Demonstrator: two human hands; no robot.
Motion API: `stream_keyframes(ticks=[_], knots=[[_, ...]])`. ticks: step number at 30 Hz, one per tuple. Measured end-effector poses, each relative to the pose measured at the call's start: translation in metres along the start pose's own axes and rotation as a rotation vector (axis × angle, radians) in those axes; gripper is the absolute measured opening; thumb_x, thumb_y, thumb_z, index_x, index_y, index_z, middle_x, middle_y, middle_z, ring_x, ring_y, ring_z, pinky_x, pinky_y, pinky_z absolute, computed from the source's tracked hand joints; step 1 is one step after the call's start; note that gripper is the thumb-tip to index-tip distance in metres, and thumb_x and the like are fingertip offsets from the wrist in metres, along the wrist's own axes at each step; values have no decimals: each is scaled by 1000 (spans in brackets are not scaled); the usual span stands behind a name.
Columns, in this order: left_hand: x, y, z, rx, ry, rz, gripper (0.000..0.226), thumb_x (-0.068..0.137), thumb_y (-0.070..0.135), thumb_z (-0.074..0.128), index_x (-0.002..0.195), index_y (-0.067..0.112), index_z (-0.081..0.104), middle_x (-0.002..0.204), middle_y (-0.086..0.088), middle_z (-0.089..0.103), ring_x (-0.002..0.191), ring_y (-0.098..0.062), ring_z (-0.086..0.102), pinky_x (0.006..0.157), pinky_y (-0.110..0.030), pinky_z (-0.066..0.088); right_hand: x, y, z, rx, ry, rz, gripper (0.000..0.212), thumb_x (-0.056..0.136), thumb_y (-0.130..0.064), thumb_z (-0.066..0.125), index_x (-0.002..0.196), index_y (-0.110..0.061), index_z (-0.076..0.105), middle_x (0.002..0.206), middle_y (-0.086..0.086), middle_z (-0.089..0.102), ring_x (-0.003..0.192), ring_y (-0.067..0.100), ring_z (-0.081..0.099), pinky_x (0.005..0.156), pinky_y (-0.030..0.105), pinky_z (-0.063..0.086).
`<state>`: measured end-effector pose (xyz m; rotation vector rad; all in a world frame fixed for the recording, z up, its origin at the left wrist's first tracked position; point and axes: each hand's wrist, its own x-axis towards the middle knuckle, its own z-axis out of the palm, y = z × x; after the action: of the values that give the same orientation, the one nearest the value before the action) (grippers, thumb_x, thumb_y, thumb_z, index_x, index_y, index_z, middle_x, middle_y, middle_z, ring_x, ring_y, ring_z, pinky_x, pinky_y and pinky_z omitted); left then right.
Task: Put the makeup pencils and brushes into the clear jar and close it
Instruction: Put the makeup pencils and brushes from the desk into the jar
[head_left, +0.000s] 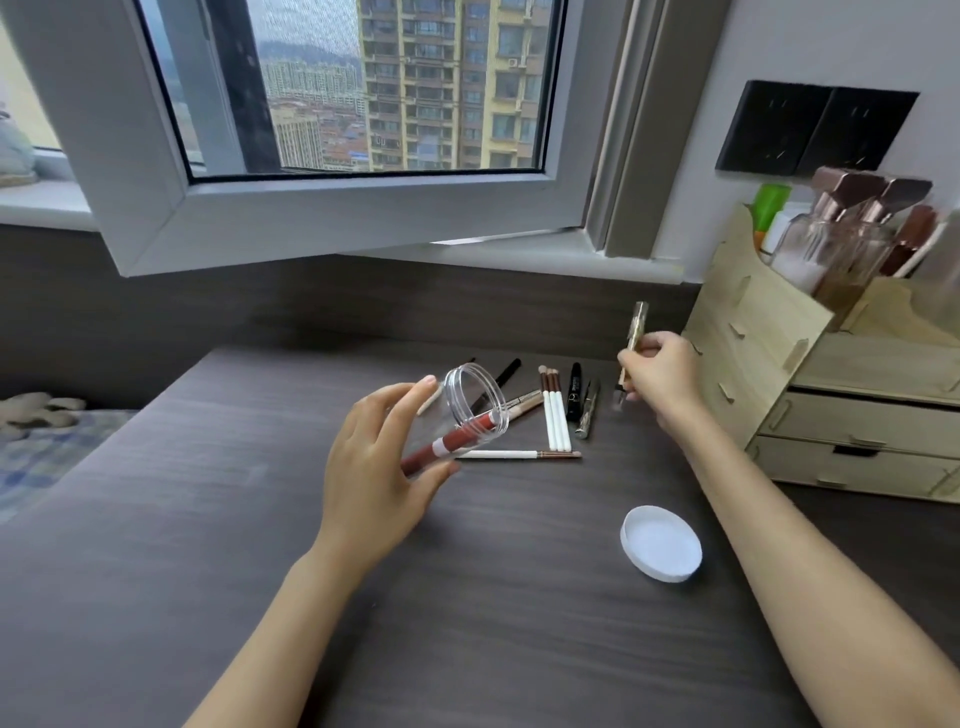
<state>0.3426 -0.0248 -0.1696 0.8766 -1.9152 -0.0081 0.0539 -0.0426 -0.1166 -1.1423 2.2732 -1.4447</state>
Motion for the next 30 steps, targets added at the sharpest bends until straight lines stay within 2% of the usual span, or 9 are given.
stream_keyframes(ticks=[2, 5, 9, 12, 14, 21, 24, 27, 30], knots=[[0, 1, -1, -1, 1, -2, 76, 60, 19, 87, 127, 9, 52, 118, -13, 61, 108, -19, 49, 93, -13, 31, -38, -25, -13, 524, -100, -20, 10, 84, 3, 55, 92, -3, 55, 73, 10, 62, 47, 7, 65, 43, 20, 53], [-1, 4, -2, -19, -2, -4, 73, 64, 26, 81, 128, 11, 50, 119, -12, 61, 109, -19, 49, 96, -8, 28, -99, -52, -26, 757, -255, -153, 18, 85, 7, 58, 81, -10, 53, 75, 9, 65, 59, 10, 69, 53, 23, 57], [-5, 10, -4, -49, -8, 21, 75, 65, 28, 81, 130, 11, 48, 125, 0, 52, 110, -17, 48, 97, -4, 26, -146, -54, -16, 526, -362, -350, 10, 78, 2, 68, 77, -7, 63, 74, -1, 64, 63, -2, 58, 59, 12, 47], [-9, 13, -7, -78, 4, 53, 73, 68, 34, 76, 131, 13, 45, 126, 5, 45, 113, -16, 47, 99, -2, 25, -154, -45, -3, 115, -277, -582, 17, 74, -30, 66, 75, -14, 72, 77, -5, 63, 74, -2, 51, 69, 9, 37], [-9, 13, -8, -90, 11, 69, 70, 70, 36, 72, 131, 13, 45, 126, 4, 45, 113, -17, 47, 100, -3, 25, -154, -43, -2, 26, -230, -633, 25, 74, -39, 60, 79, -19, 74, 81, -2, 60, 83, 5, 49, 76, 15, 38], [-8, 11, -7, -103, 18, 82, 70, 70, 36, 73, 131, 14, 45, 125, 5, 46, 112, -17, 48, 99, -5, 26, -143, -45, -21, 185, -643, -476, 25, 79, -33, 62, 100, -22, 71, 77, -15, 51, 72, -2, 45, 69, 11, 35], [-7, 9, -6, -116, 52, 33, 77, 64, 28, 81, 131, 17, 44, 123, 9, 50, 112, -16, 48, 99, -4, 26, -128, -40, -24, 417, -574, -317, 17, 90, -15, 59, 101, -10, 71, 76, -8, 62, 65, -5, 55, 65, 8, 42], [-4, 6, -7, -161, 116, -52, 79, 62, 25, 82, 131, 18, 43, 121, 4, 50, 112, -16, 50, 98, -6, 29, -100, -15, -7, -82, -315, -420, 20, 91, -15, 55, 98, -11, 73, 85, 2, 70, 81, 10, 63, 71, 26, 47], [-2, 3, -10, -206, 181, -142, 79, 62, 24, 82, 131, 17, 45, 120, 4, 51, 109, -10, 50, 96, -11, 34, -87, 10, 17, -604, -342, -632, 23, 91, -20, 54, 102, -13, 73, 102, 8, 70, 94, 31, 56, 80, 36, 44]])
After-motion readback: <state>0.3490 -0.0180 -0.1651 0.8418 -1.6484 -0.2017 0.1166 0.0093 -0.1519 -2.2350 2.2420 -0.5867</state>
